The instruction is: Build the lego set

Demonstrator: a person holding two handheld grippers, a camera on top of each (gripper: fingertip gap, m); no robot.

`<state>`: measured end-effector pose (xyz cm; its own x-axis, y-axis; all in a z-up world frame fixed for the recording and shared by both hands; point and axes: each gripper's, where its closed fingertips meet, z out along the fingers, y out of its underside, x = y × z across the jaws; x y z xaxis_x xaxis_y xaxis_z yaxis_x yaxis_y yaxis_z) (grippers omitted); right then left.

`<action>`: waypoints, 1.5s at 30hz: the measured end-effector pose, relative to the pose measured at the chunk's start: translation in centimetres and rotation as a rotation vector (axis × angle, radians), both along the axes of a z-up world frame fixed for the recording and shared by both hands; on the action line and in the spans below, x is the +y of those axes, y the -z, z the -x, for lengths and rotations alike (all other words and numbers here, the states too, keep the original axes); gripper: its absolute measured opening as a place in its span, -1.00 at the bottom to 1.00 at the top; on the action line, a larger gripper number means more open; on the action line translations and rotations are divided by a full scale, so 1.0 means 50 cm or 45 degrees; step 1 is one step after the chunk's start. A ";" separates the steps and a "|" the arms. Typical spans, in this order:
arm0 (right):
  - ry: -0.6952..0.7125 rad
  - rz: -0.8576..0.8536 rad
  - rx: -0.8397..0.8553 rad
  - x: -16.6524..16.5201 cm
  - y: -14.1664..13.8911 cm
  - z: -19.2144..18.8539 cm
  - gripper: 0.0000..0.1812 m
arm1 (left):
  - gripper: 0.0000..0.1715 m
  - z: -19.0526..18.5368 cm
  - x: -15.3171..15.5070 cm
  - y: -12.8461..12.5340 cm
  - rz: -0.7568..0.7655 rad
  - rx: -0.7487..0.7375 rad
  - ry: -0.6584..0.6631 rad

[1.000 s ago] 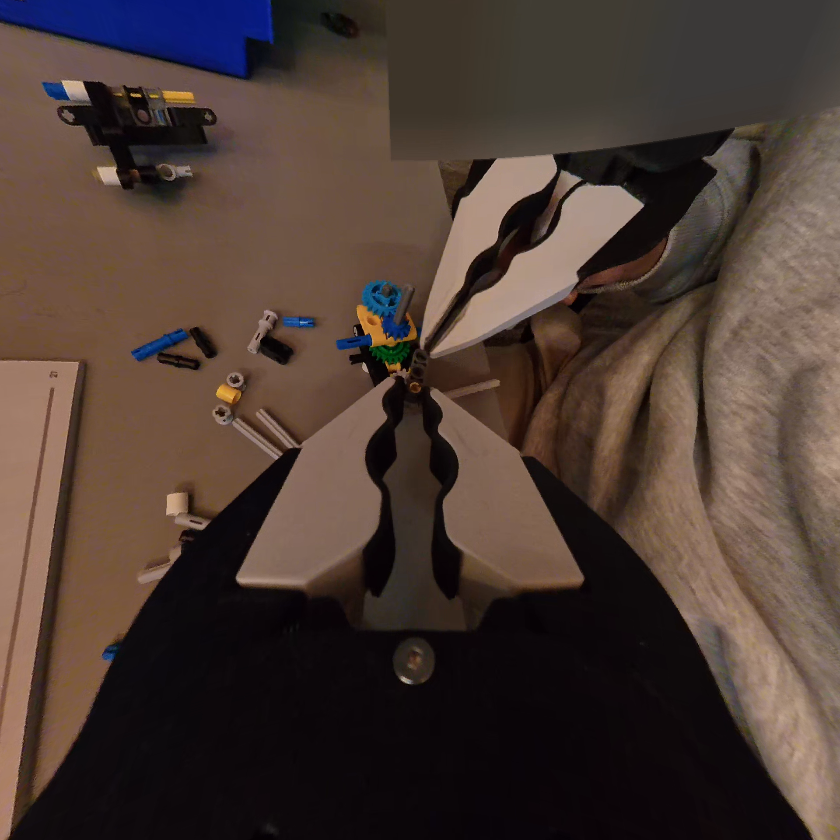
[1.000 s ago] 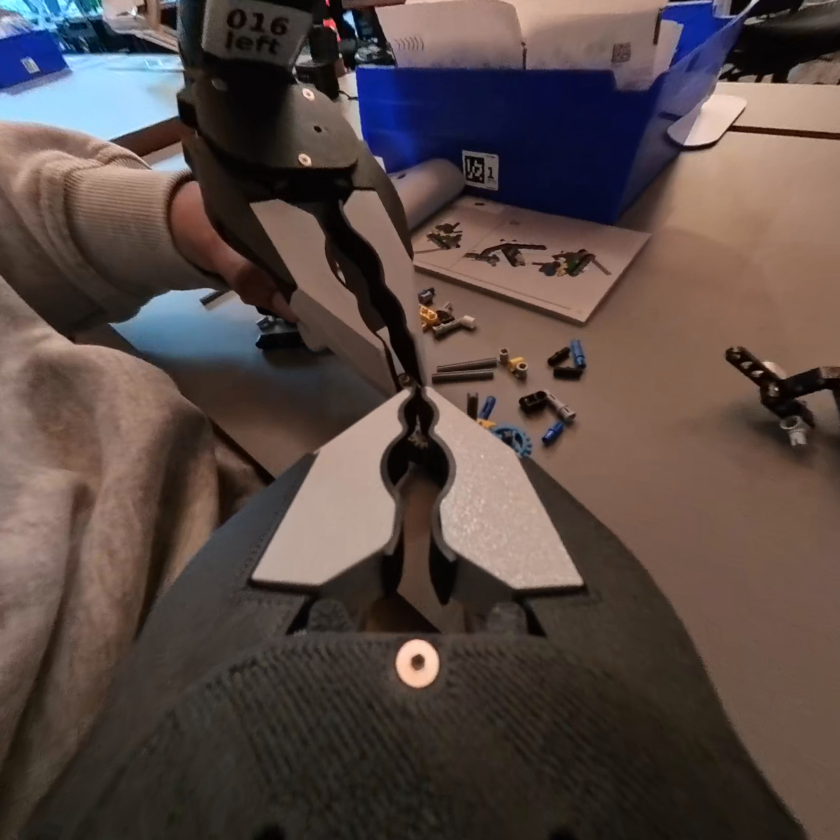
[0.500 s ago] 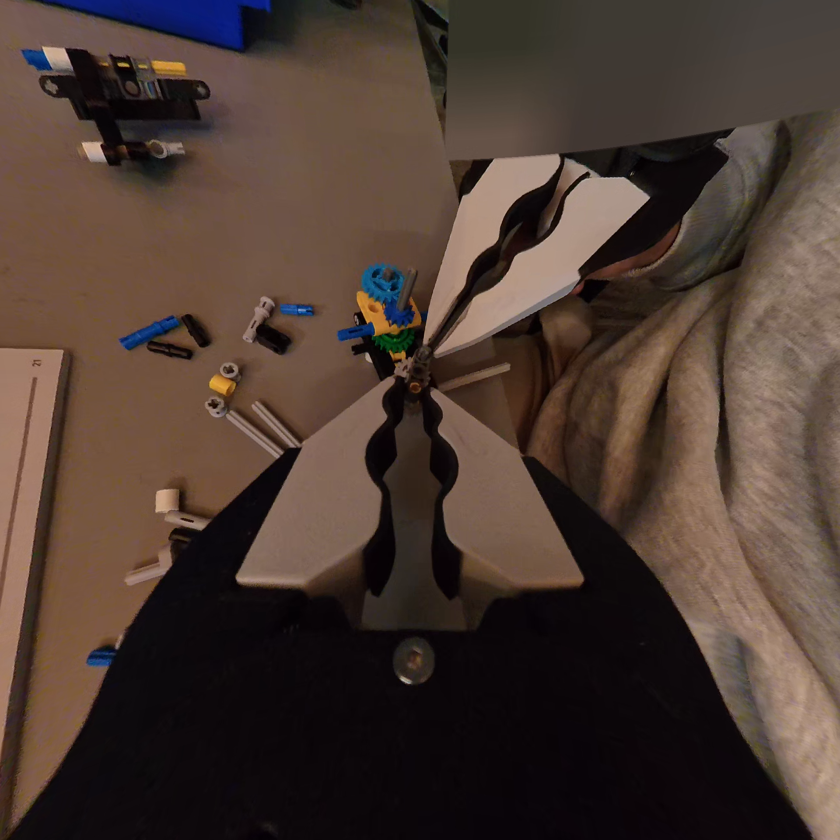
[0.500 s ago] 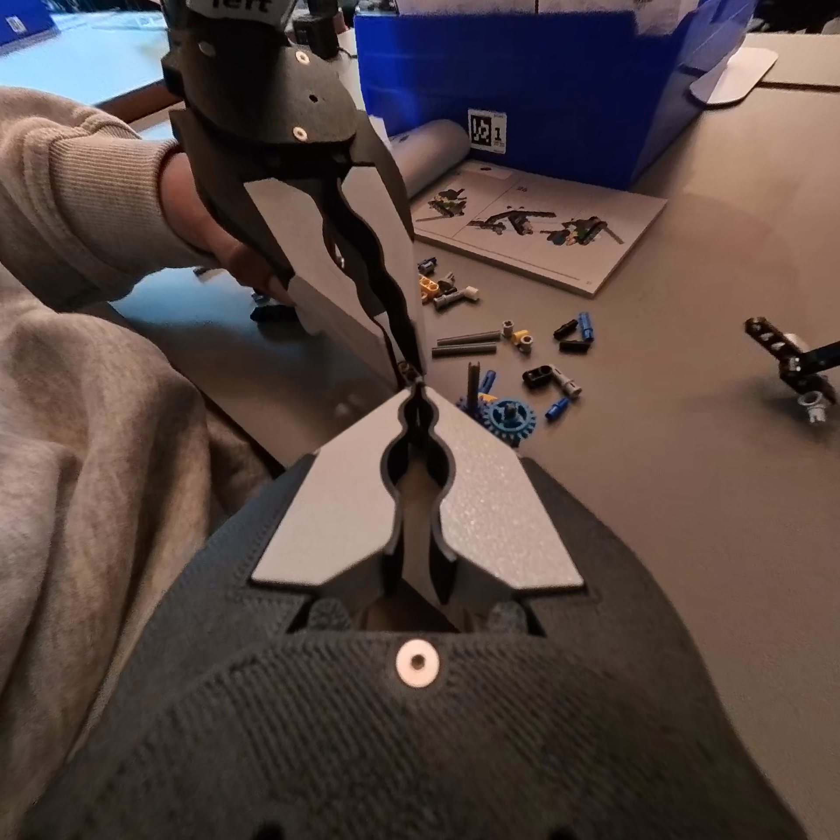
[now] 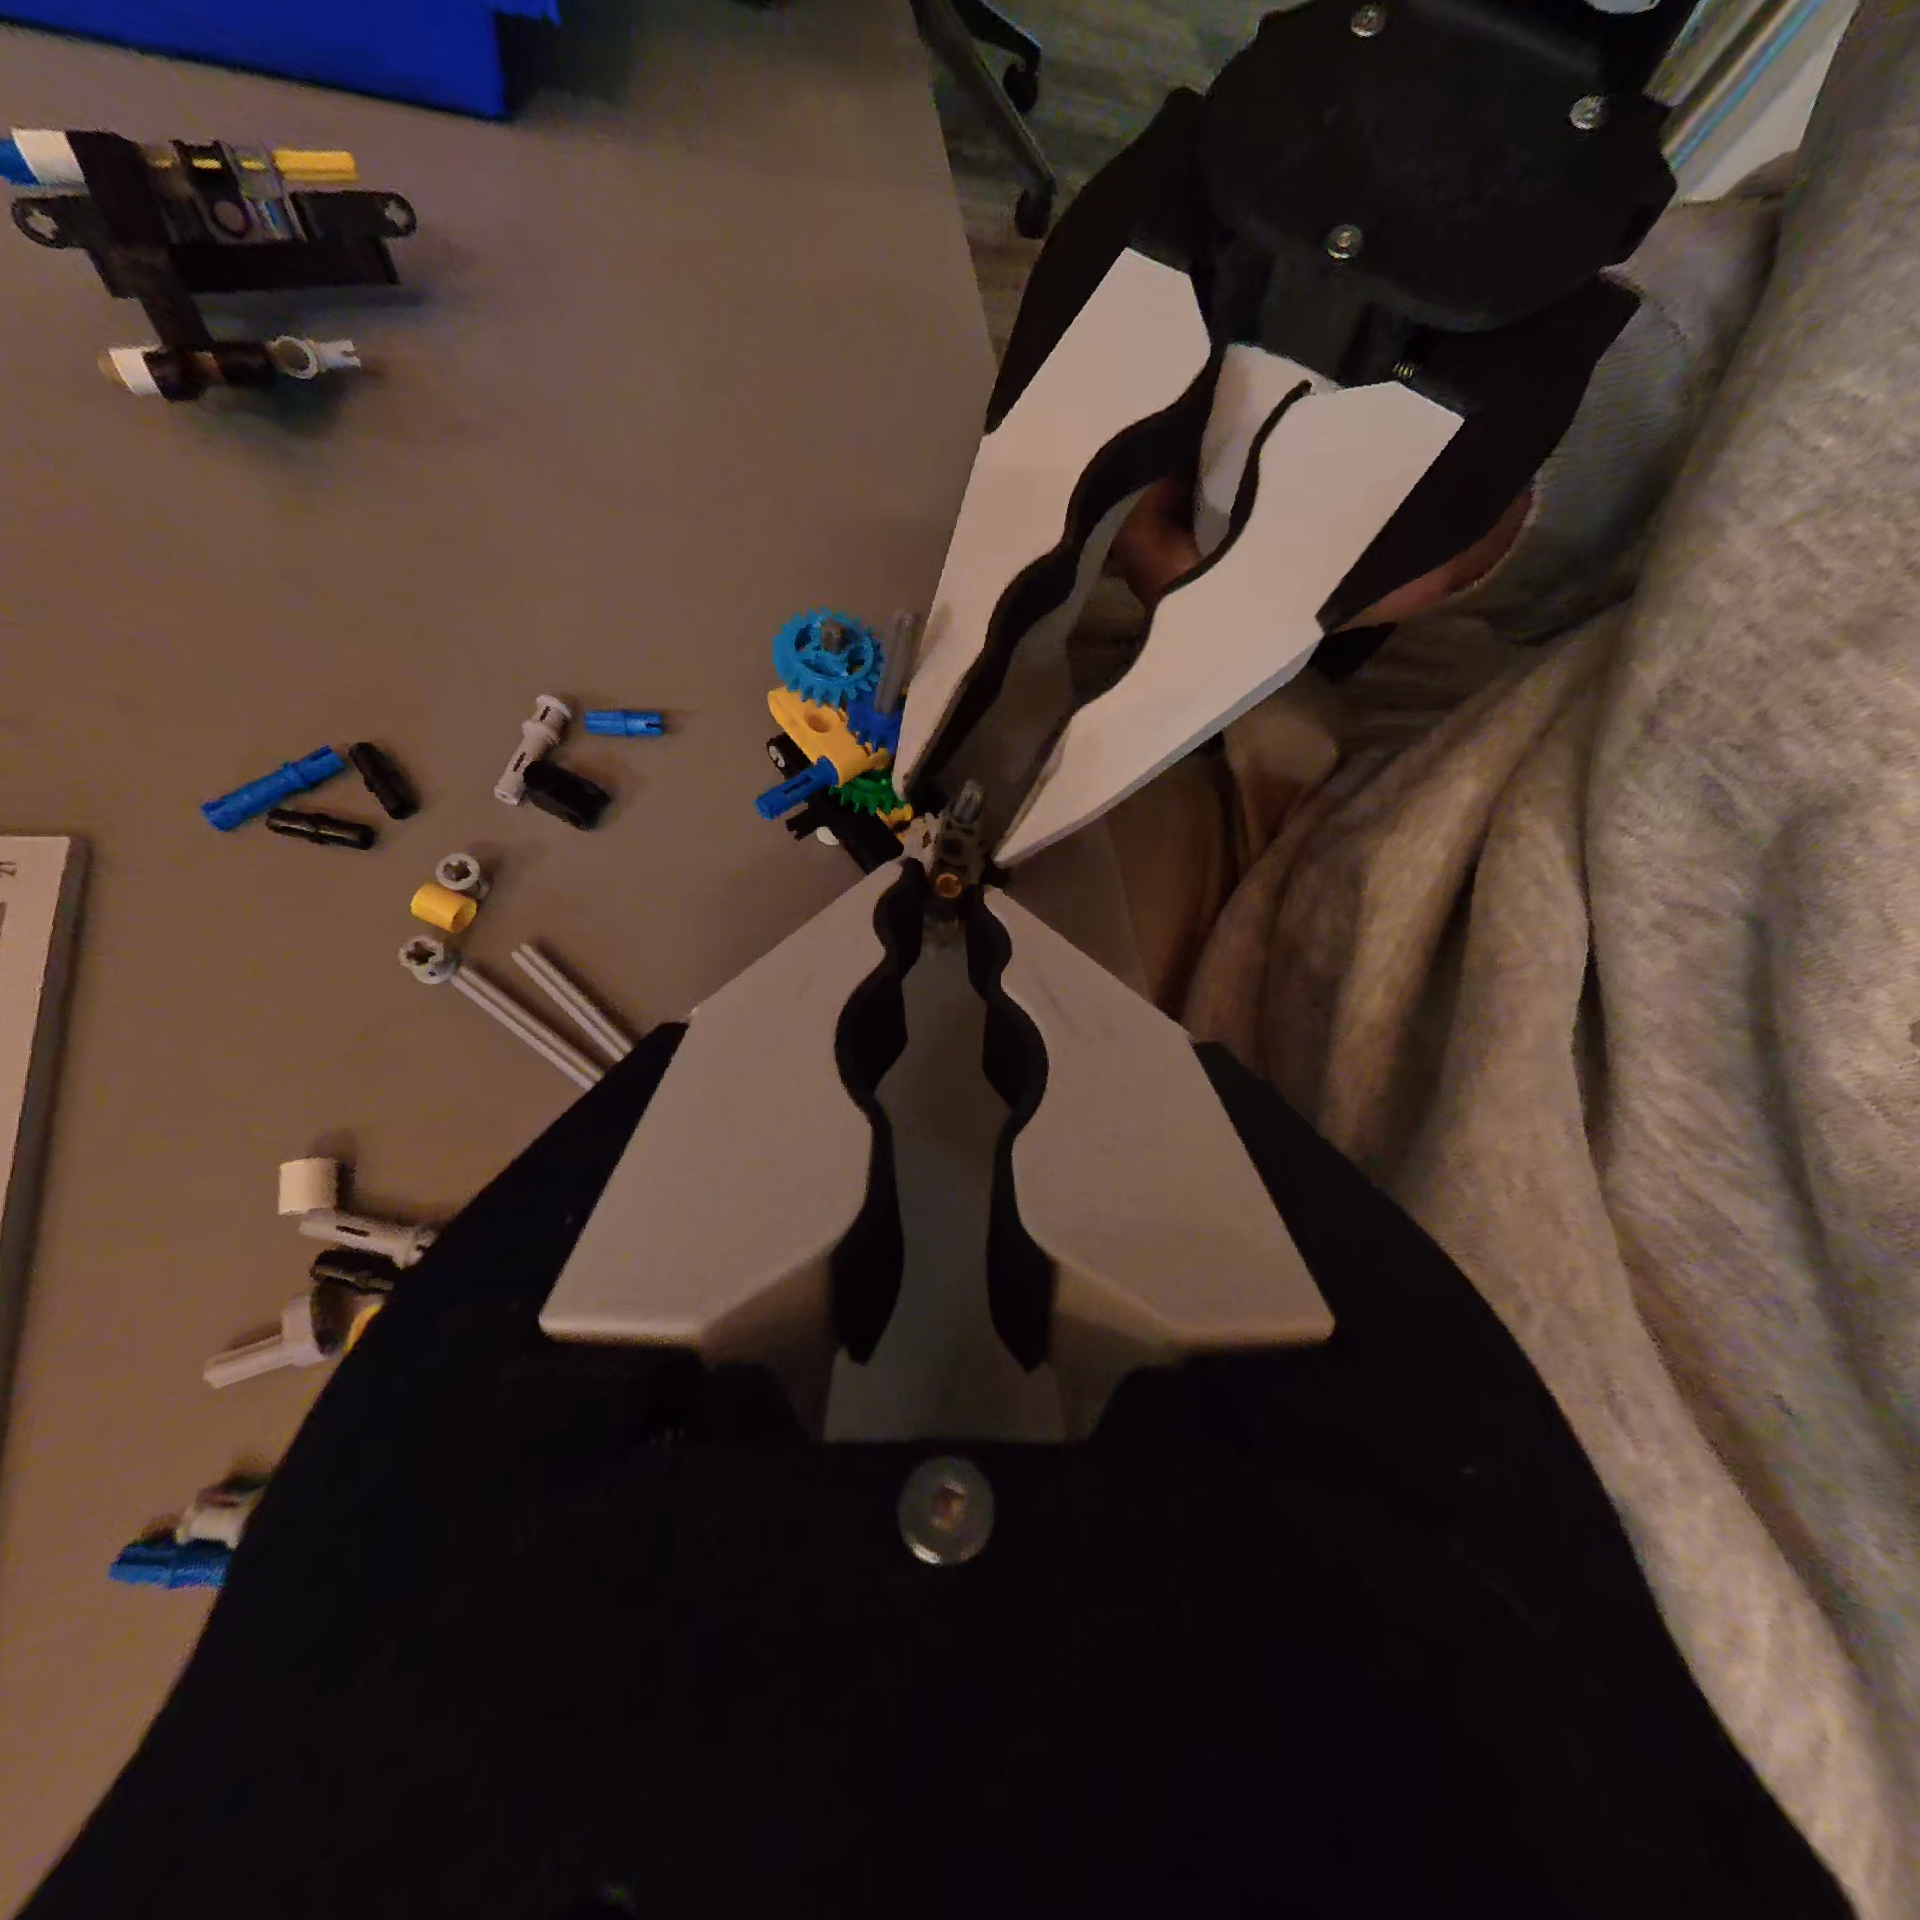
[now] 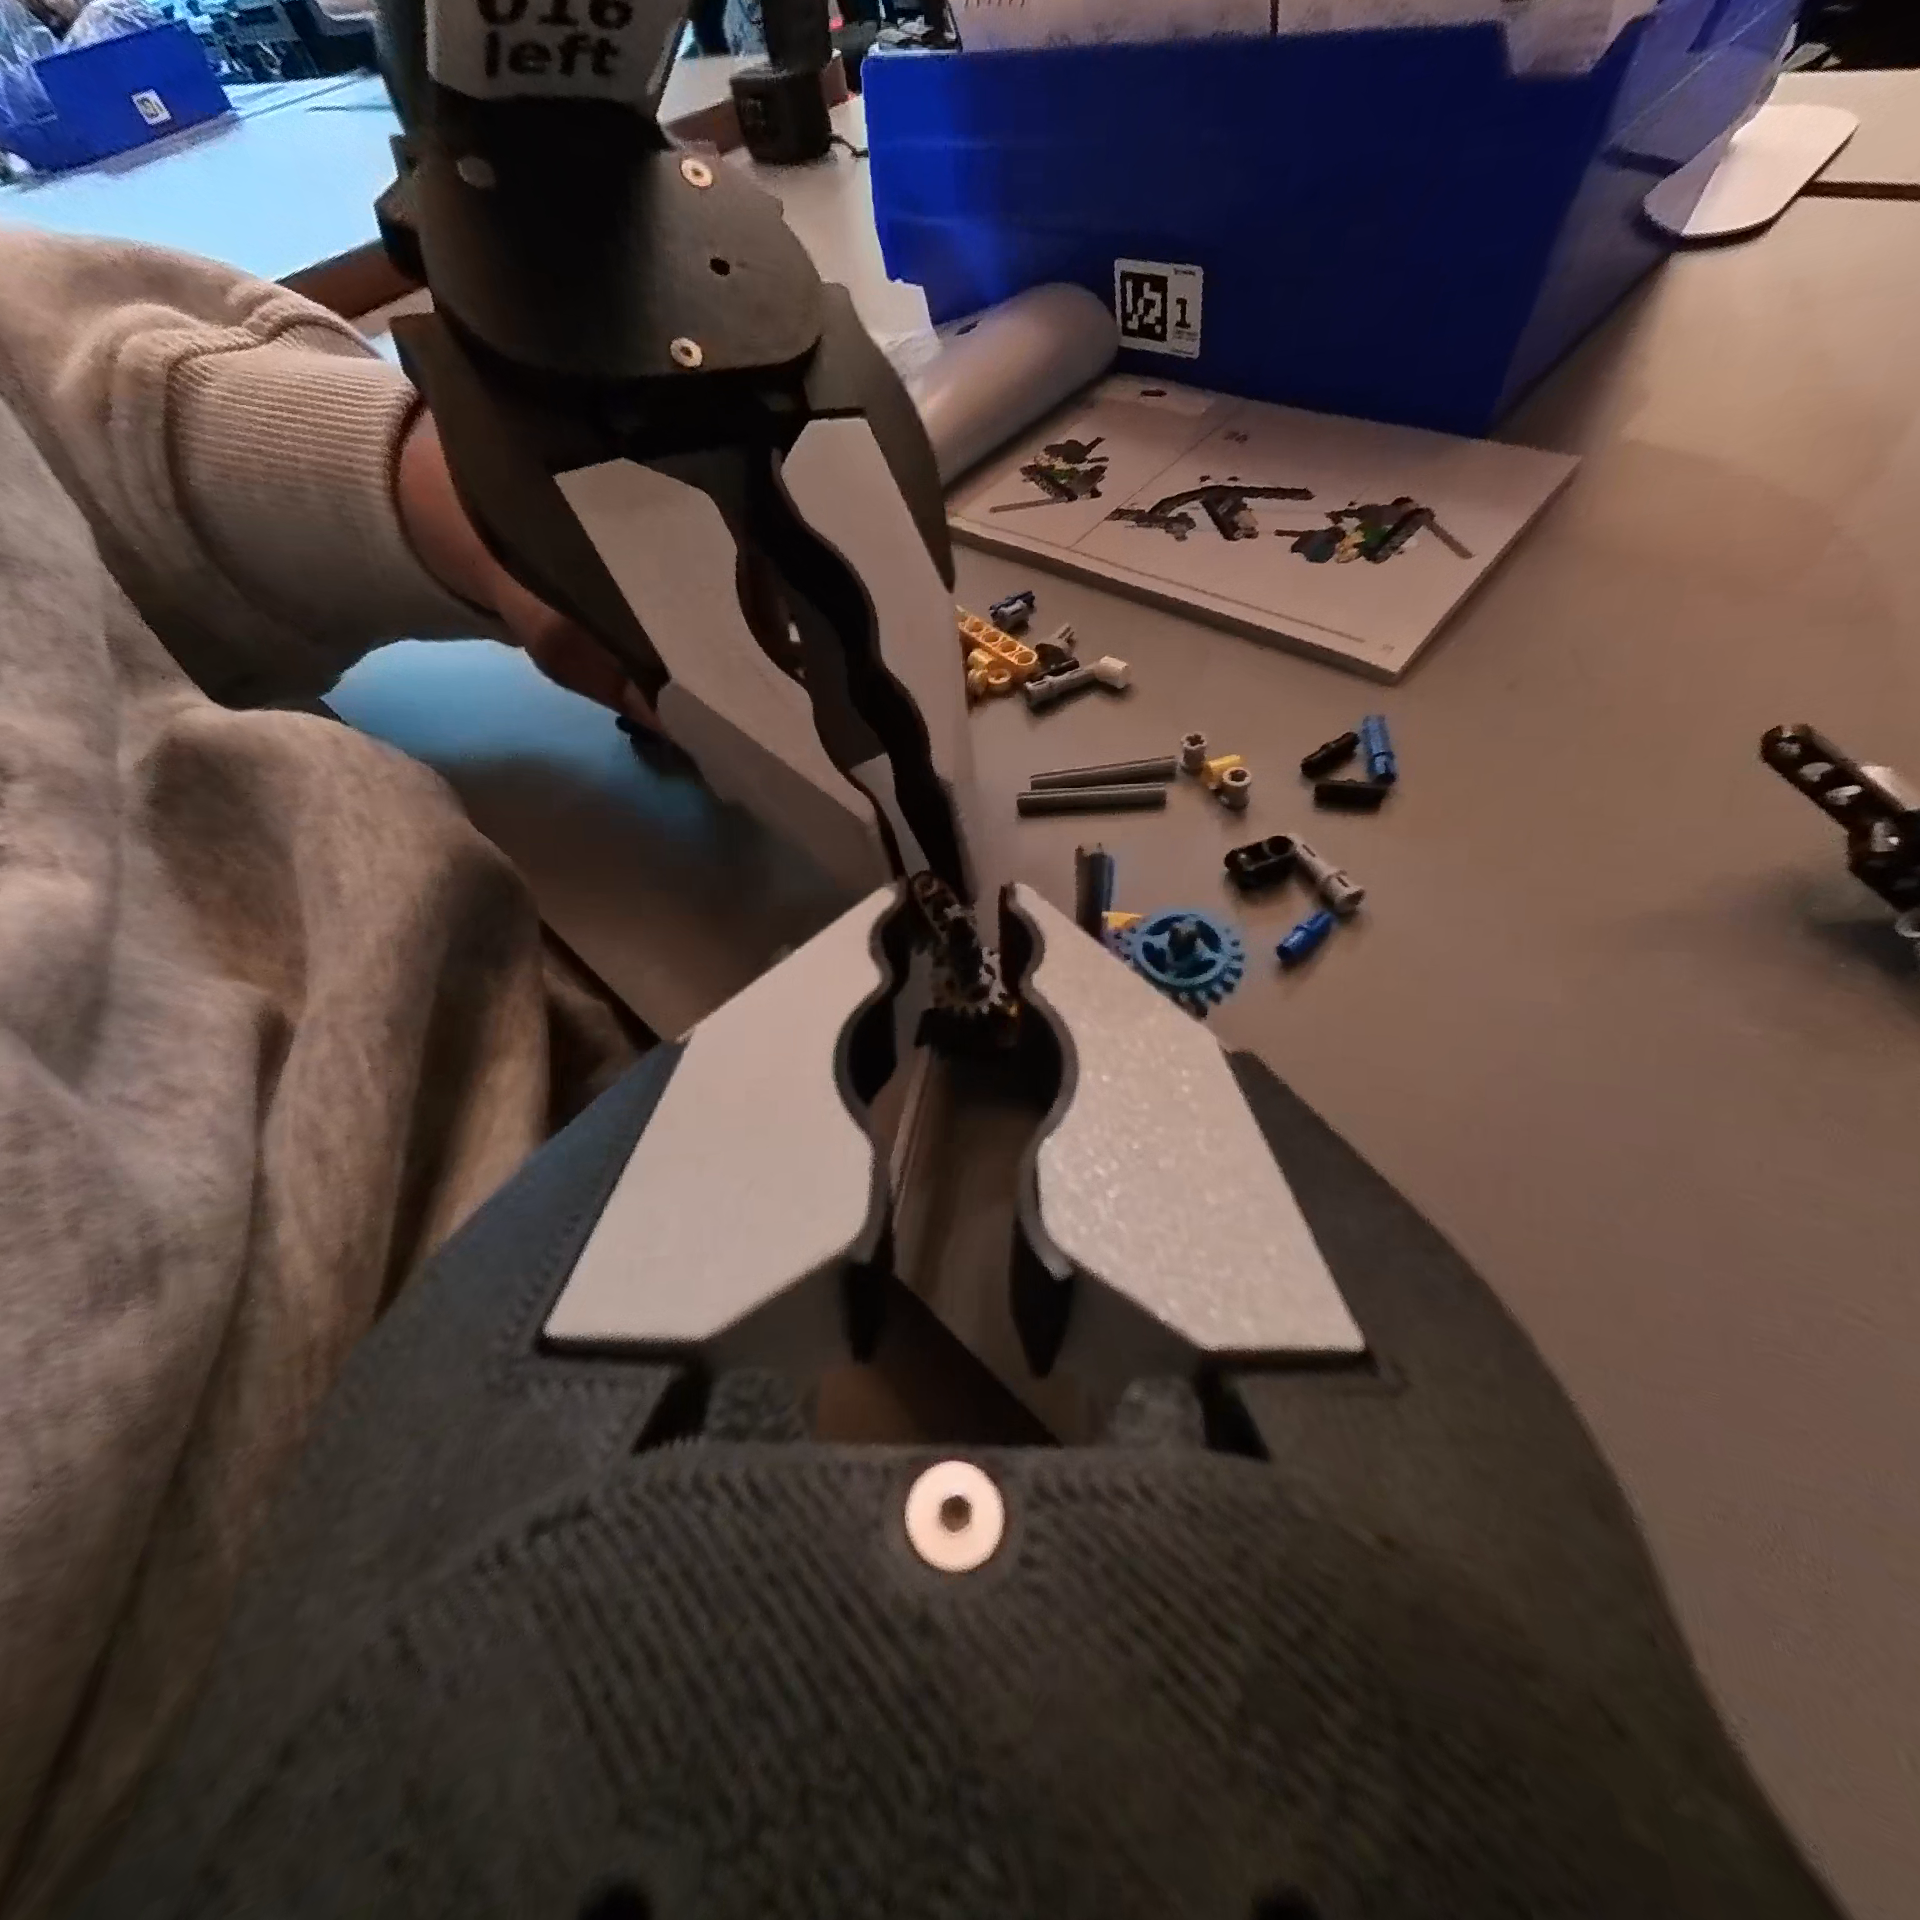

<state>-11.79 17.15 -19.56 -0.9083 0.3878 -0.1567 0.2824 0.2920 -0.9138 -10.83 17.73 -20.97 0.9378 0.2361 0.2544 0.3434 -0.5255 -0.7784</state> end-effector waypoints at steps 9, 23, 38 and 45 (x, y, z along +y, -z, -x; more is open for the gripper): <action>-0.016 -0.040 0.002 0.002 0.012 -0.006 -0.89 | -0.91 -0.005 0.002 0.001 -0.012 -0.044 -0.024; -0.029 -0.001 -0.045 0.011 -0.001 -0.016 -0.88 | -0.90 -0.002 0.001 -0.004 -0.037 -0.045 -0.069; -0.047 0.023 -0.120 0.014 0.002 -0.012 -0.96 | -0.93 -0.010 0.010 -0.005 -0.048 -0.119 -0.079; -0.044 0.058 -0.139 0.020 -0.017 -0.012 -0.94 | -0.94 -0.016 0.012 -0.006 -0.038 -0.121 -0.079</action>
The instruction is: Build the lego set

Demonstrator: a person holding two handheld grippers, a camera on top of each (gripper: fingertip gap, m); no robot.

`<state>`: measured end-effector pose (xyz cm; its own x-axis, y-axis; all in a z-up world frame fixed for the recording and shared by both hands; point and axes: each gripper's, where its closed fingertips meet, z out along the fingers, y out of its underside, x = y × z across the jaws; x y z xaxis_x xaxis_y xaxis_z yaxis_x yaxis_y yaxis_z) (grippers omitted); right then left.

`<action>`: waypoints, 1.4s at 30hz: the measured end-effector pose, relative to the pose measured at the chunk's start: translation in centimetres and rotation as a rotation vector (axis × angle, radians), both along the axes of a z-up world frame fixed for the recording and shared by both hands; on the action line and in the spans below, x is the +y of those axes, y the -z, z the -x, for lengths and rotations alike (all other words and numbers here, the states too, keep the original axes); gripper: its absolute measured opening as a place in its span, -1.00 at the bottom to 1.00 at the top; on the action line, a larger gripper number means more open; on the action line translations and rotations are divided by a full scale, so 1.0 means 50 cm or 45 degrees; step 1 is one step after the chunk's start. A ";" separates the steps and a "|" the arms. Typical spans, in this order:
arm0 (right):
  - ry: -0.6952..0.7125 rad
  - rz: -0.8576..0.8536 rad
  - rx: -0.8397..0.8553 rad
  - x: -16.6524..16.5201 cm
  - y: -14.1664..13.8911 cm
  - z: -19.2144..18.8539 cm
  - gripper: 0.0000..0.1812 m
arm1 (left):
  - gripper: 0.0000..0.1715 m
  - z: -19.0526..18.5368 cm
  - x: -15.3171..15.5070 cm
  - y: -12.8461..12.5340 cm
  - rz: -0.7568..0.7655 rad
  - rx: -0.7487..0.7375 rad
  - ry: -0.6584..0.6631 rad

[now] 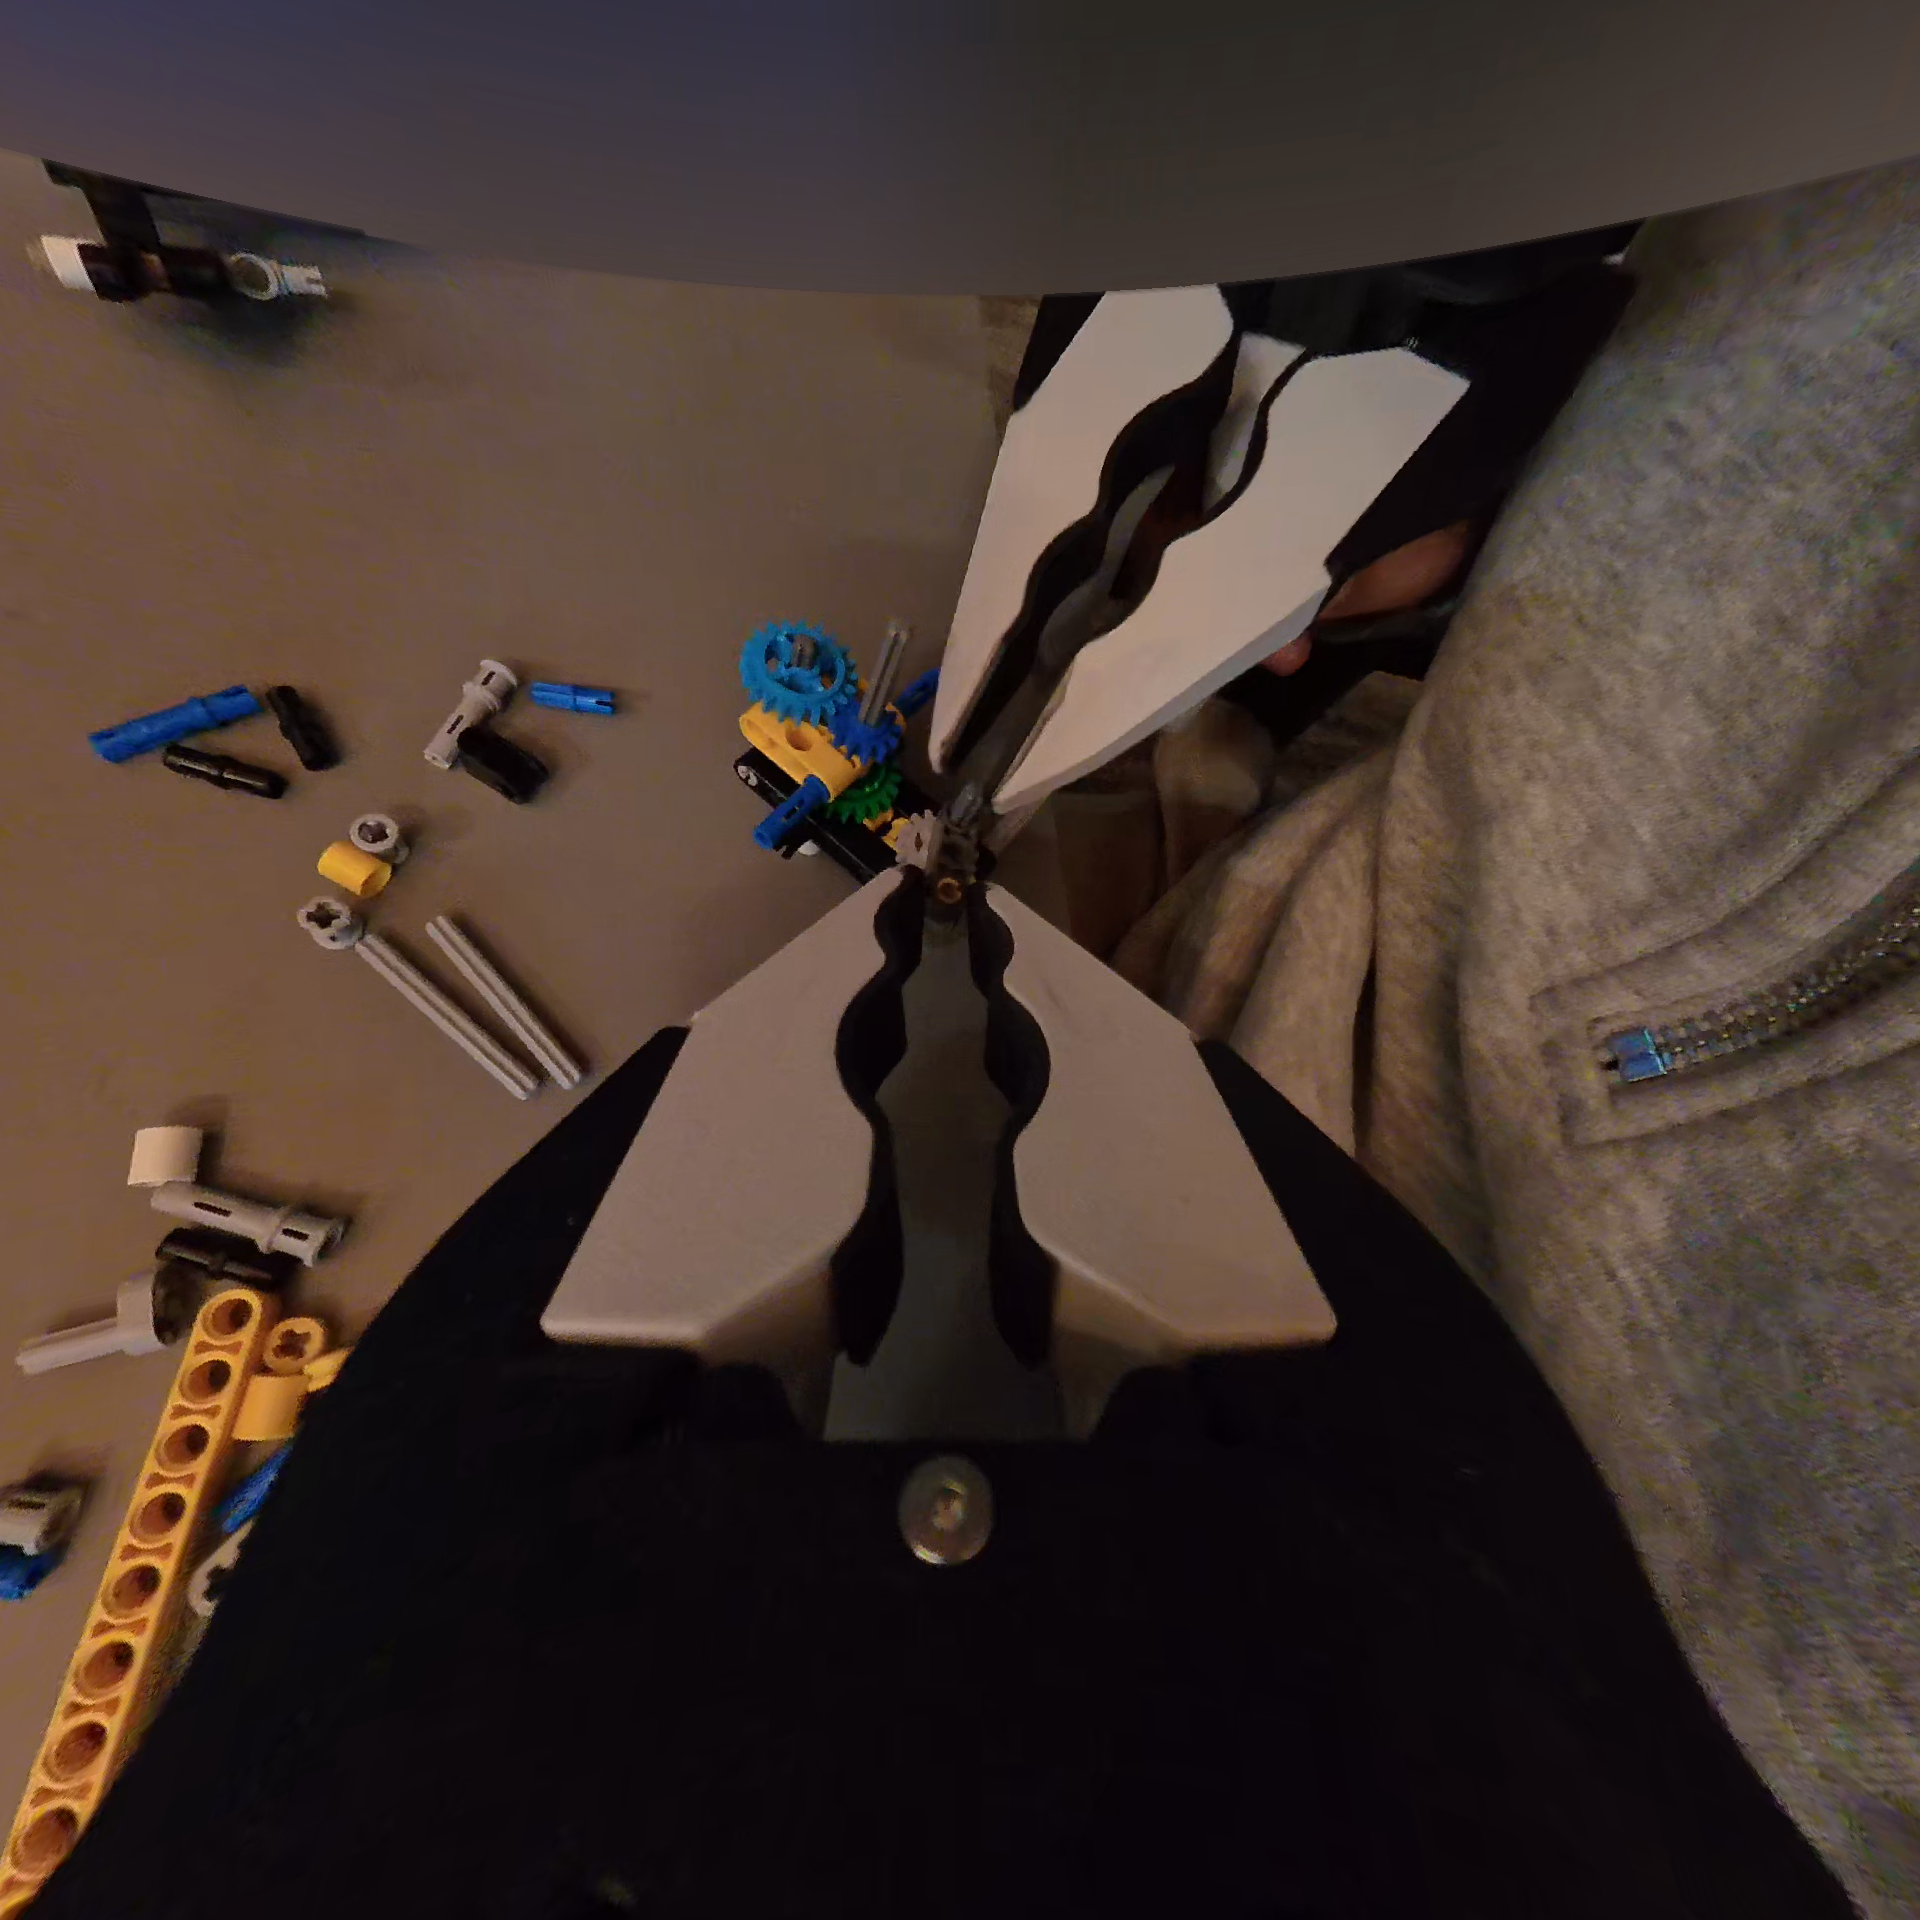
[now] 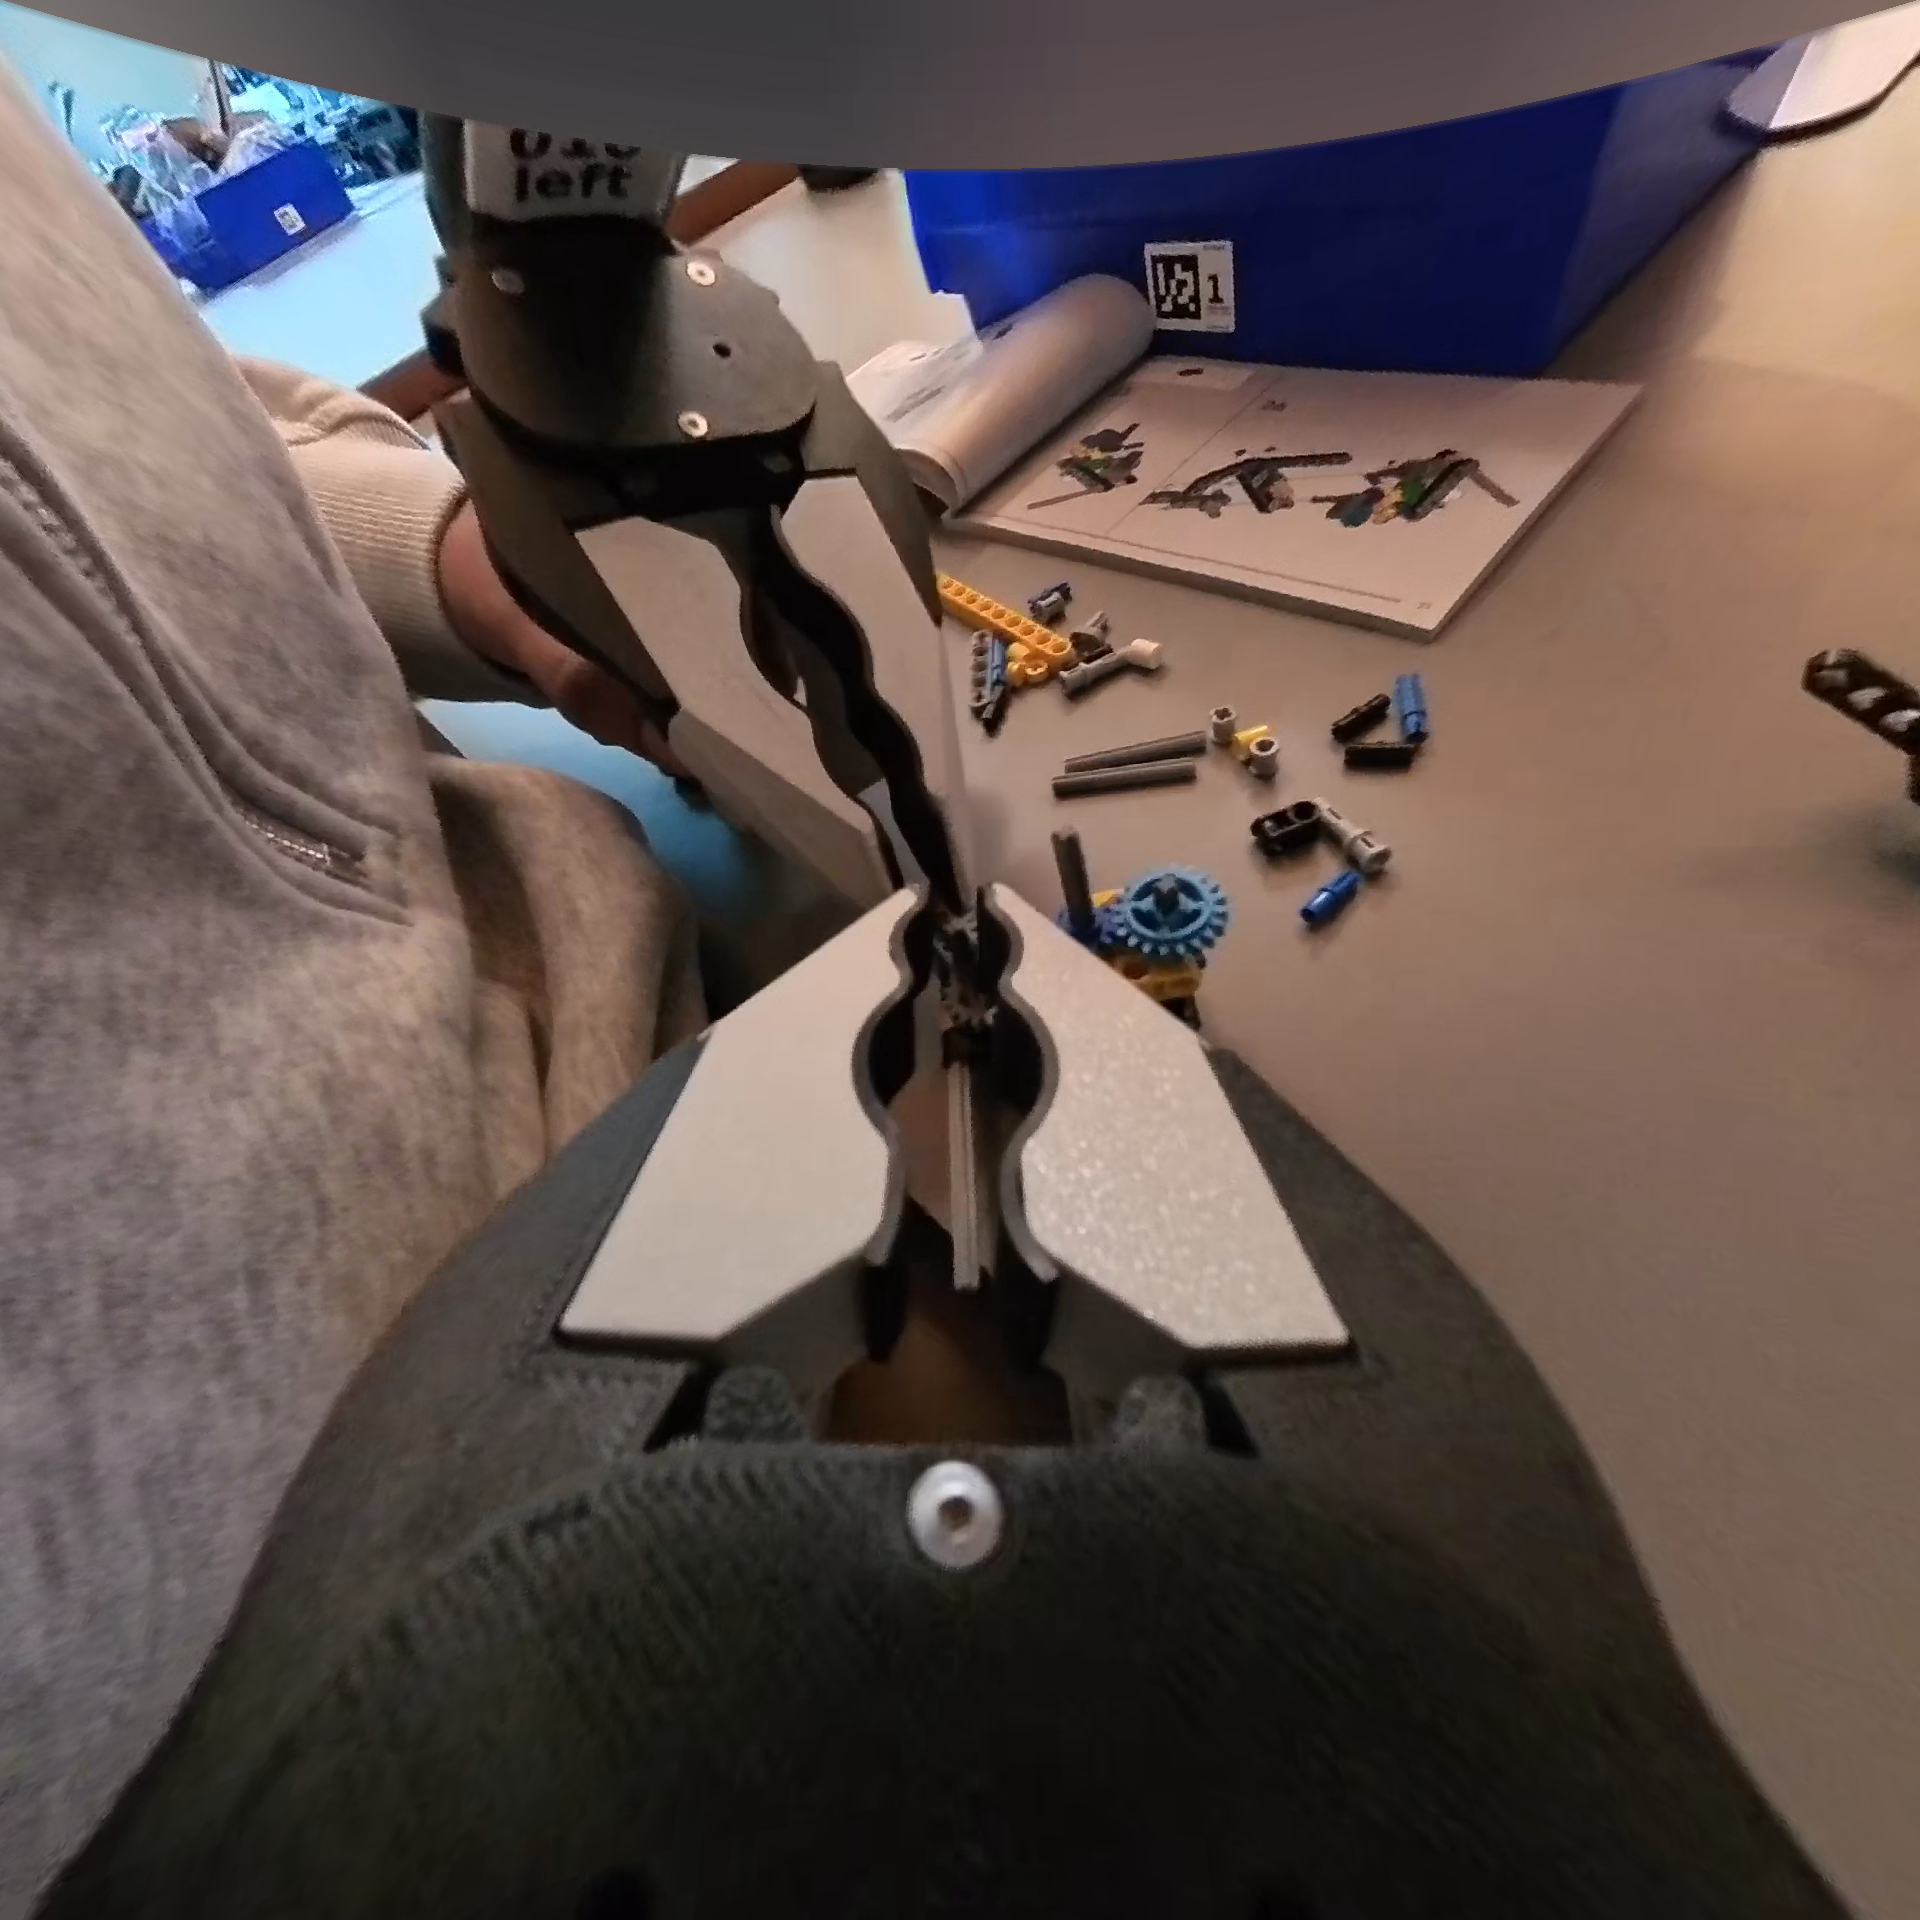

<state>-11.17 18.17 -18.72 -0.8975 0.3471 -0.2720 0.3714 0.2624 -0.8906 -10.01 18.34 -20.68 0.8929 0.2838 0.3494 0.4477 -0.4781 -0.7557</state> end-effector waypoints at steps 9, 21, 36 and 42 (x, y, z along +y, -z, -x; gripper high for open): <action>-0.046 -0.271 0.048 0.030 0.040 -0.013 -0.93 | -0.94 -0.011 0.002 0.000 -0.023 -0.017 -0.014; -0.076 -0.226 0.087 0.023 0.027 -0.015 -0.91 | -0.94 -0.014 0.006 -0.001 -0.029 -0.016 -0.016; -0.092 -0.091 -0.059 0.021 0.010 -0.012 -0.94 | -0.94 -0.014 0.008 0.000 -0.026 -0.023 -0.023; -0.136 -0.118 -0.047 0.017 0.016 -0.022 -0.91 | -0.94 -0.018 0.011 0.006 0.000 -0.020 -0.016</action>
